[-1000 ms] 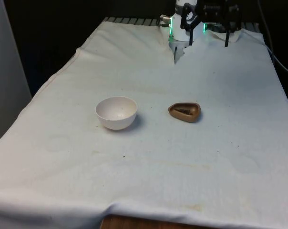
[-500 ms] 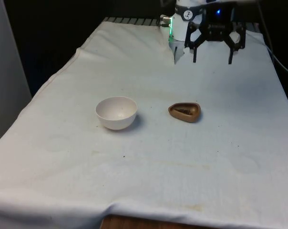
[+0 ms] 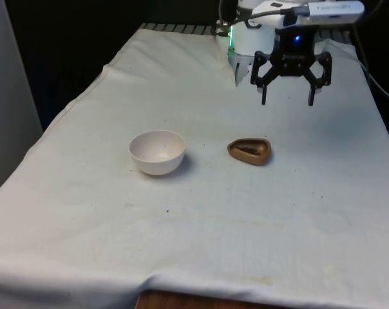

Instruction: Pour the coffee beans from the cup into the bowl.

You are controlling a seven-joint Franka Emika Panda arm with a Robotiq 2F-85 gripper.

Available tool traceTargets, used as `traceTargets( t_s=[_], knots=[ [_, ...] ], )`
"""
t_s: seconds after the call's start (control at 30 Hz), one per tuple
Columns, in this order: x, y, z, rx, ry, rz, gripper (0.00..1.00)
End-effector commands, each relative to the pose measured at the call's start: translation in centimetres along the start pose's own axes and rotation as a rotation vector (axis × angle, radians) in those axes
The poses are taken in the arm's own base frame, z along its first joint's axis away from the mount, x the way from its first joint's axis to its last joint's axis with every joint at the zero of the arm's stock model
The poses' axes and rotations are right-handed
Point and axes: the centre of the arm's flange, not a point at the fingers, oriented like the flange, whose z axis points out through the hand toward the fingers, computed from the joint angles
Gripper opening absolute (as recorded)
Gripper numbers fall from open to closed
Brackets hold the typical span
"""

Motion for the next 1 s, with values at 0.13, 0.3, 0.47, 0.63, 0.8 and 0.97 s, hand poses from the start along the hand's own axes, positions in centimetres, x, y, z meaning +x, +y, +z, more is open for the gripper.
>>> traceTargets(
  t_s=[0.13,0.3,0.47,0.63,0.8,0.97],
  knots=[
    [0.5,-0.1,1.1,-0.001,0.017,-0.022,1.0],
    [0.9,-0.1,2.2,-0.004,0.013,-0.027,1.0],
    [1.6,0.0,3.4,-0.006,0.001,-0.022,1.0],
    [2.1,0.1,4.2,0.001,-0.006,-0.018,1.0],
    [2.2,0.1,5.2,-0.002,-0.013,-0.002,1.0],
    [2.1,0.1,5.7,0.001,-0.026,0.009,1.0]
  ],
)
